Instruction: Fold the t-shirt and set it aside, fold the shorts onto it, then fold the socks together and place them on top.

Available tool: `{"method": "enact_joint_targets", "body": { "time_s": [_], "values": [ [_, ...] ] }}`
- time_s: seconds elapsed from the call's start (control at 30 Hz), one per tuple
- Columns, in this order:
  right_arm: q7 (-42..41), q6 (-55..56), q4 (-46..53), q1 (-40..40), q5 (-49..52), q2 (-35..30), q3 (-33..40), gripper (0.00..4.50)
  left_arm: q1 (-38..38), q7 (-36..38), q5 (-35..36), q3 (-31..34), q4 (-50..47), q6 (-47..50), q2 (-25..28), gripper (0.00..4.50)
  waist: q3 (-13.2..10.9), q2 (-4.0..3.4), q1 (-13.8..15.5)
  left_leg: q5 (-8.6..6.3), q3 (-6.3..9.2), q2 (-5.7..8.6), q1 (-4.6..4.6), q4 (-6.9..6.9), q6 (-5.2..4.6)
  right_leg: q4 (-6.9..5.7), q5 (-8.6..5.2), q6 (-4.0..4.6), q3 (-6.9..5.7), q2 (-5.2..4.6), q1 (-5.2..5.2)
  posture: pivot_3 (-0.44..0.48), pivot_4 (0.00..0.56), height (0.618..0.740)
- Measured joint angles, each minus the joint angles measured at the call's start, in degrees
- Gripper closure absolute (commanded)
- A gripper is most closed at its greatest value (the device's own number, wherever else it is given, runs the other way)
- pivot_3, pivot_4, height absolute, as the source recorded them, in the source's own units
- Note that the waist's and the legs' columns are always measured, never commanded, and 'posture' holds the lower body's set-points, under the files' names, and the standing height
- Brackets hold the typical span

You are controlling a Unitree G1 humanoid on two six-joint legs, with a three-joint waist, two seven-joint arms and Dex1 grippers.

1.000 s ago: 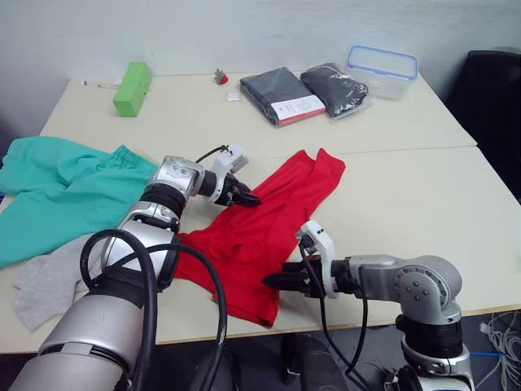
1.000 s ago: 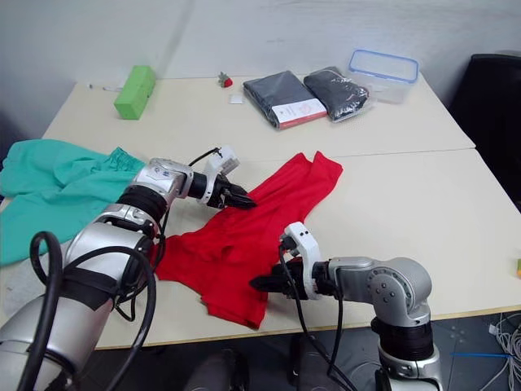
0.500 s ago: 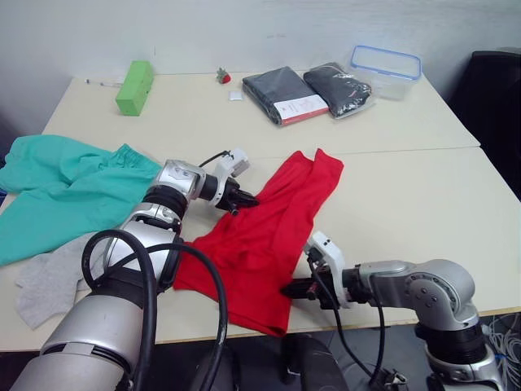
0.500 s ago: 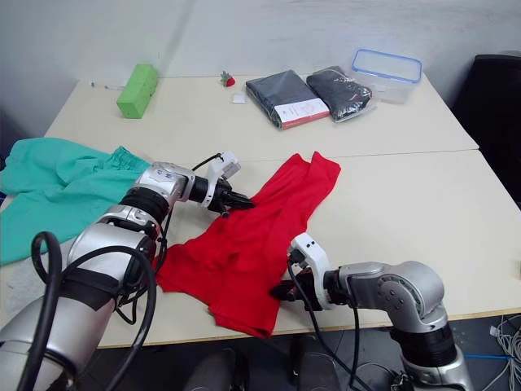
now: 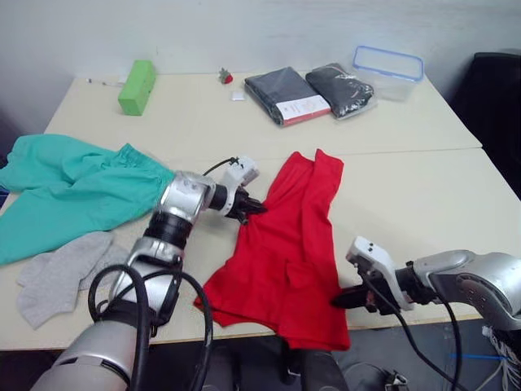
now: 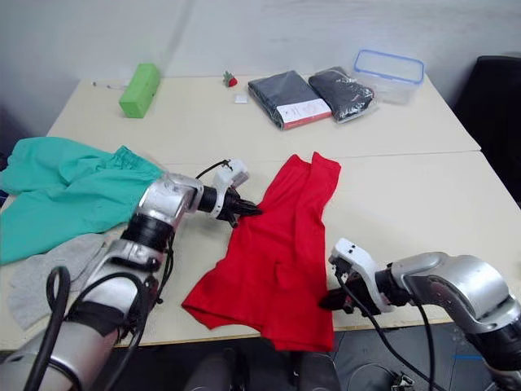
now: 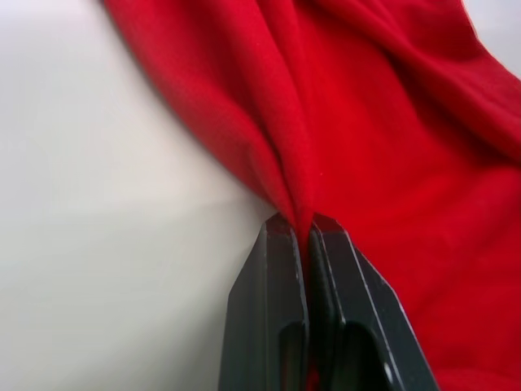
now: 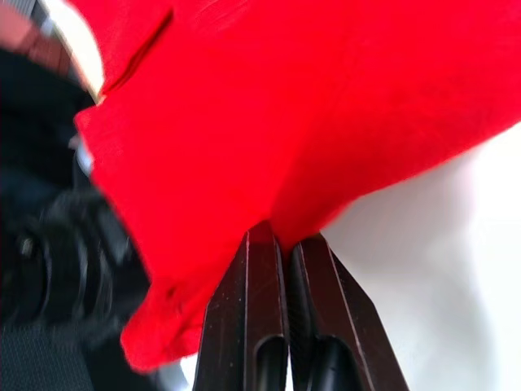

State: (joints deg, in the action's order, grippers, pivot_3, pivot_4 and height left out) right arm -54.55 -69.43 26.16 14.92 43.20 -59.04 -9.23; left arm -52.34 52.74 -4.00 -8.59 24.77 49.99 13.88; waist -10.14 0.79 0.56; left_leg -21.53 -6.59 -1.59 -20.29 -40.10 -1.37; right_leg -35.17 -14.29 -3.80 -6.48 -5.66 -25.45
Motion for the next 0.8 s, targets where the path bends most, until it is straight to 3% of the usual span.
{"method": "enact_joint_targets", "body": {
  "time_s": [0.2,0.37,0.6,0.8],
  "values": [
    [-2.7,3.3,-1.7,-1.1,-1.6,-1.1,-1.3,4.45,7.4,-11.7,3.7,5.0,-14.6,13.3,-8.5,4.46,0.0,0.0,1.1,0.01,0.01,0.0,0.0,-0.12,0.0,0.12,0.01,-0.01,0.02,-0.23,0.01,0.0,0.15,0.74],
    [-2.4,4.4,-1.8,-1.7,-1.7,-0.8,-1.2,4.5,8.6,-15.4,7.5,5.3,-17.7,18.2,-10.6,3.18,0.0,0.0,1.0,0.03,0.01,-0.01,0.02,-0.11,0.04,0.13,0.01,-0.01,0.02,-0.26,0.01,0.0,0.15,0.74],
    [-1.5,5.9,-1.4,-3.6,-1.7,-0.4,0.1,4.5,8.1,-15.0,9.9,1.1,-18.7,14.1,-3.2,1.08,0.0,0.0,0.8,0.05,-0.03,-0.05,0.08,-0.1,0.13,0.13,0.03,0.04,0.05,-0.25,0.01,0.0,0.15,0.74],
    [-2.3,9.9,-1.1,-7.7,-1.8,-0.5,3.5,4.5,7.8,-9.9,13.1,2.6,-15.9,8.3,5.5,1.08,0.0,-0.01,0.9,0.06,-0.03,-0.05,0.02,-0.09,0.15,0.13,0.04,0.06,0.02,-0.23,-0.03,0.0,0.15,0.74]
  ]
}}
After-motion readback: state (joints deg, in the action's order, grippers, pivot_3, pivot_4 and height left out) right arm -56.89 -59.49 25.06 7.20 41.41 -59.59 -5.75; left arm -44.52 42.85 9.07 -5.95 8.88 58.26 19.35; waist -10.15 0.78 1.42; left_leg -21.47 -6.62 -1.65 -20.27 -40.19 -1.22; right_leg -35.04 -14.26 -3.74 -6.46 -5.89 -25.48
